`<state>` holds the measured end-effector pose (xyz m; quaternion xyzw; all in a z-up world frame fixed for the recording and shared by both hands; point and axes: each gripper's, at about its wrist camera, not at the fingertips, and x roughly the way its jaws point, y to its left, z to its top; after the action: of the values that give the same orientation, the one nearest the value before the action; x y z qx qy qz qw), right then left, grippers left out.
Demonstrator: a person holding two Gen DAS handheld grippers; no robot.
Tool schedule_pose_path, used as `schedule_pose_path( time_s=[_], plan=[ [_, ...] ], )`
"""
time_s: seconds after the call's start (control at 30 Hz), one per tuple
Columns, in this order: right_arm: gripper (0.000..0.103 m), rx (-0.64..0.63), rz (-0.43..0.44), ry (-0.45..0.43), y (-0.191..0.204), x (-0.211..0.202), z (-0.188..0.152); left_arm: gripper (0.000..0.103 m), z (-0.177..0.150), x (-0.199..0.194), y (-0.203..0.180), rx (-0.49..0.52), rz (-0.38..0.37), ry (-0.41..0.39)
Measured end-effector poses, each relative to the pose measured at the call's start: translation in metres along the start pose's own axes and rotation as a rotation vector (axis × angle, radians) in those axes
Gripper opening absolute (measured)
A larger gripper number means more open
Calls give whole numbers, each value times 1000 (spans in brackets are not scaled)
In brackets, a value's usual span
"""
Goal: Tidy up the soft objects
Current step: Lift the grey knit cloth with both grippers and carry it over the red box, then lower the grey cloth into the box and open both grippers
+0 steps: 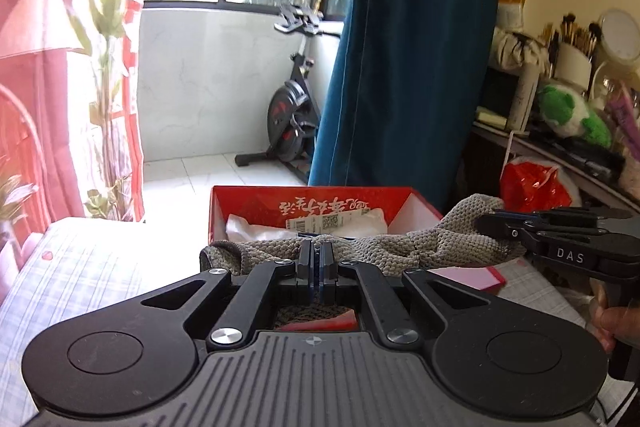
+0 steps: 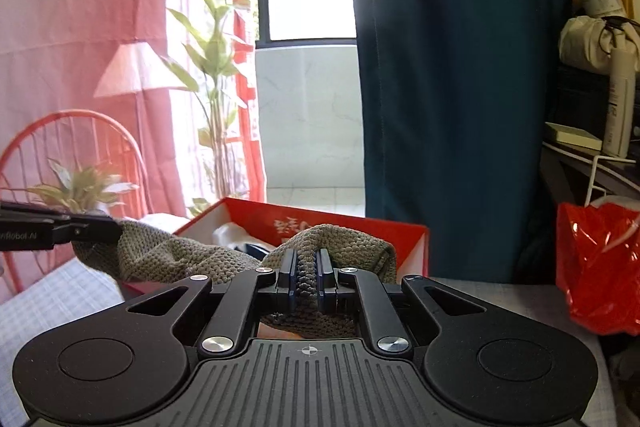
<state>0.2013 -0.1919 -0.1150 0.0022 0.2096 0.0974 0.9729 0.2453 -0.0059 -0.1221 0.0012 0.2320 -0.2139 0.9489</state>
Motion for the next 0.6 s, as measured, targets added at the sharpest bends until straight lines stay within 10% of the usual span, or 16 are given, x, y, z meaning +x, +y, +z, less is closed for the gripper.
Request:
schedule_pose_path(
  time_s=[0.6],
  plan=[
    [15, -8, -38, 228, -4, 90, -38, 5, -13, 85, 11, 34, 44, 207]
  ],
)
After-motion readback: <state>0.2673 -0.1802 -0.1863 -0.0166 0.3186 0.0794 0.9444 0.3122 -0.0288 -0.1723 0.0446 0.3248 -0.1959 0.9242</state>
